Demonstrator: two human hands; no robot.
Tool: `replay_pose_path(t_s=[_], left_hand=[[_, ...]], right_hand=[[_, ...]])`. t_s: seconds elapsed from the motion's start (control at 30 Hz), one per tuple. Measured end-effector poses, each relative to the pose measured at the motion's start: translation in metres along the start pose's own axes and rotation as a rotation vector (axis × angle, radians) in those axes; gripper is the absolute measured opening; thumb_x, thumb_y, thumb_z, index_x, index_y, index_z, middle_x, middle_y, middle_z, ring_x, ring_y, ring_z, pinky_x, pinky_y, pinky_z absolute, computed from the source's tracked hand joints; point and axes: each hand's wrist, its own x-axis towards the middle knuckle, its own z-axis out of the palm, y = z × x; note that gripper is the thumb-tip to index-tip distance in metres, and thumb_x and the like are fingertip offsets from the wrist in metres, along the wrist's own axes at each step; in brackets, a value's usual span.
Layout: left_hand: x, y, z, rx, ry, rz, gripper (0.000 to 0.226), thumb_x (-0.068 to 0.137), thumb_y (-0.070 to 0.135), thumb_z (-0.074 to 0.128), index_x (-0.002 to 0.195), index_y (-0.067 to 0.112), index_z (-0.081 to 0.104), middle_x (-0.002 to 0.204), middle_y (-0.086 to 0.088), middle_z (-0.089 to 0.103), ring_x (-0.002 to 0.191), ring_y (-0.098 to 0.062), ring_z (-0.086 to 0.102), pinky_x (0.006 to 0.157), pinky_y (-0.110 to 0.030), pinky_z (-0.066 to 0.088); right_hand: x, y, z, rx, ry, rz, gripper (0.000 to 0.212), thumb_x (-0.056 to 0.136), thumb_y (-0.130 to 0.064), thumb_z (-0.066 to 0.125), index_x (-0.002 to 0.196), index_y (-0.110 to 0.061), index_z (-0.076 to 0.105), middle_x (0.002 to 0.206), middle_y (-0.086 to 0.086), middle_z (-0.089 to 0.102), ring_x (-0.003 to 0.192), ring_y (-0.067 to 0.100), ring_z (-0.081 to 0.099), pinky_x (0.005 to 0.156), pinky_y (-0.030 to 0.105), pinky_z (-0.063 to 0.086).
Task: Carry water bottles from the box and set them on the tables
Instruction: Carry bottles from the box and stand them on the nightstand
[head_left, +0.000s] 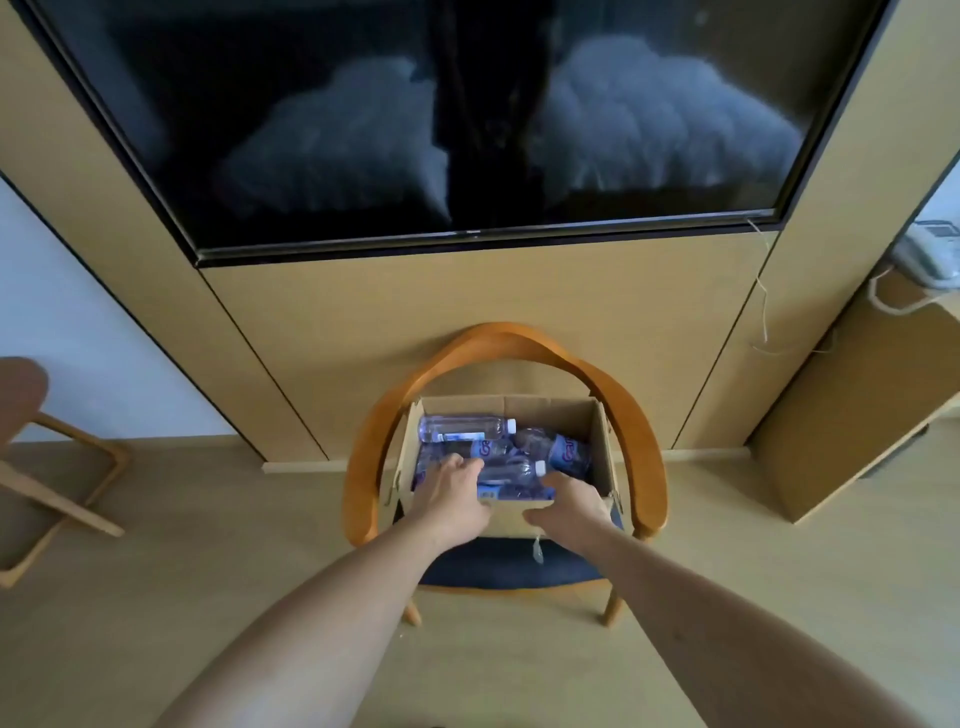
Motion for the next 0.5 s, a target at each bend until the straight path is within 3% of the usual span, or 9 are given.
replay_pose_path(t_s=[0.1,0.17,0.33,0.5], left_hand=[[0.048,-0.010,0.000,0.009,-0.021,0.001,0.051,0.091,0.037,0.066,0.139,0.028,0.051,0.137,0.000,0.049,0.127,-0.024,0.047,0.100,-0.038,0.048],[0.083,-0.018,0.000,0.027,-0.040,0.001,0.052,0.093,0.035,0.065,0.142,0.025,0.050,0.142,-0.001,0.048,0.131,-0.025,0.045,0.103,-0.039,0.046],[0.171,-0.041,0.012,0.023,-0.123,-0.014,0.059,0.095,0.033,0.062,0.150,0.023,0.043,0.154,-0.004,0.041,0.140,-0.028,0.040,0.108,-0.044,0.045],[0.237,-0.067,0.028,0.054,-0.259,-0.030,0.068,0.094,0.032,0.065,0.155,0.021,0.038,0.159,-0.005,0.037,0.145,-0.028,0.036,0.112,-0.046,0.042]], right_hand=[[0.043,0.001,0.002,-0.001,-0.084,0.044,0.044,0.087,-0.037,0.073,0.127,-0.025,0.058,0.107,-0.001,0.065,0.097,0.021,0.065,0.077,0.037,0.059],[0.072,0.000,0.006,-0.026,-0.113,0.076,0.042,0.088,-0.039,0.073,0.125,-0.022,0.060,0.112,0.003,0.067,0.101,0.025,0.066,0.086,0.042,0.060],[0.148,-0.008,0.018,-0.080,-0.158,0.150,0.030,0.085,-0.036,0.068,0.114,-0.028,0.066,0.112,0.001,0.071,0.098,0.025,0.067,0.087,0.043,0.060],[0.216,-0.018,0.035,-0.172,-0.286,0.199,0.036,0.094,-0.041,0.065,0.125,-0.027,0.056,0.111,0.000,0.063,0.094,0.022,0.066,0.084,0.041,0.062]])
